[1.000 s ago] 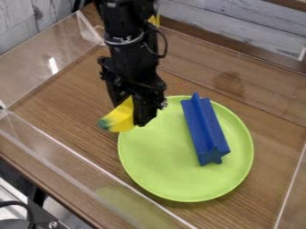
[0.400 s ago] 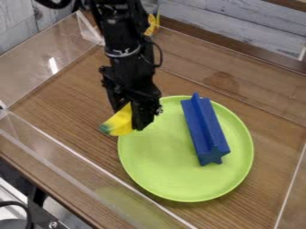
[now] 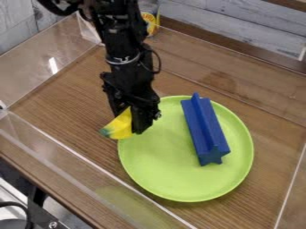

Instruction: Put the banana in the green plate

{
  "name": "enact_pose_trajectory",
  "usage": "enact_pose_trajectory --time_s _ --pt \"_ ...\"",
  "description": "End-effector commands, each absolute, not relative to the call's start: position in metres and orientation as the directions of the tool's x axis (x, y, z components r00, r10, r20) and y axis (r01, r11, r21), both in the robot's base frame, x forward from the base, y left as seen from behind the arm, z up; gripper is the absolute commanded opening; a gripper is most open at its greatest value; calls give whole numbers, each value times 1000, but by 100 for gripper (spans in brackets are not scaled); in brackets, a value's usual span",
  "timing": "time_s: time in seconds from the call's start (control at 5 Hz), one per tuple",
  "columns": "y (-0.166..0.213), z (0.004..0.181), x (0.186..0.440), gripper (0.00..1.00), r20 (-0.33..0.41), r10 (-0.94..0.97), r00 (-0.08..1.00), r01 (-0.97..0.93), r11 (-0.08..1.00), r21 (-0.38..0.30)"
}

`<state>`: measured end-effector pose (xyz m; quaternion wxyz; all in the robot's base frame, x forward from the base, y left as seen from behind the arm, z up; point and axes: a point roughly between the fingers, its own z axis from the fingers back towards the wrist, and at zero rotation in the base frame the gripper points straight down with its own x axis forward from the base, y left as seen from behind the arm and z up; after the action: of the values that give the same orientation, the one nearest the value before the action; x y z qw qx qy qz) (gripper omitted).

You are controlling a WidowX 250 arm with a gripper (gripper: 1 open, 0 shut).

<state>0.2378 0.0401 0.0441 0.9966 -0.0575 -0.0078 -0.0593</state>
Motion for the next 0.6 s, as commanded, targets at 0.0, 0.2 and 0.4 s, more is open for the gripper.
enact_pose_trajectory --time_s 0.0,0.2,0.4 --pt "48 52 251 0 73 -115 991 121 989 -88" --pt "50 50 254 0 79 -119 990 125 989 -82" --pt "52 48 258 0 87 -122 989 129 989 -78"
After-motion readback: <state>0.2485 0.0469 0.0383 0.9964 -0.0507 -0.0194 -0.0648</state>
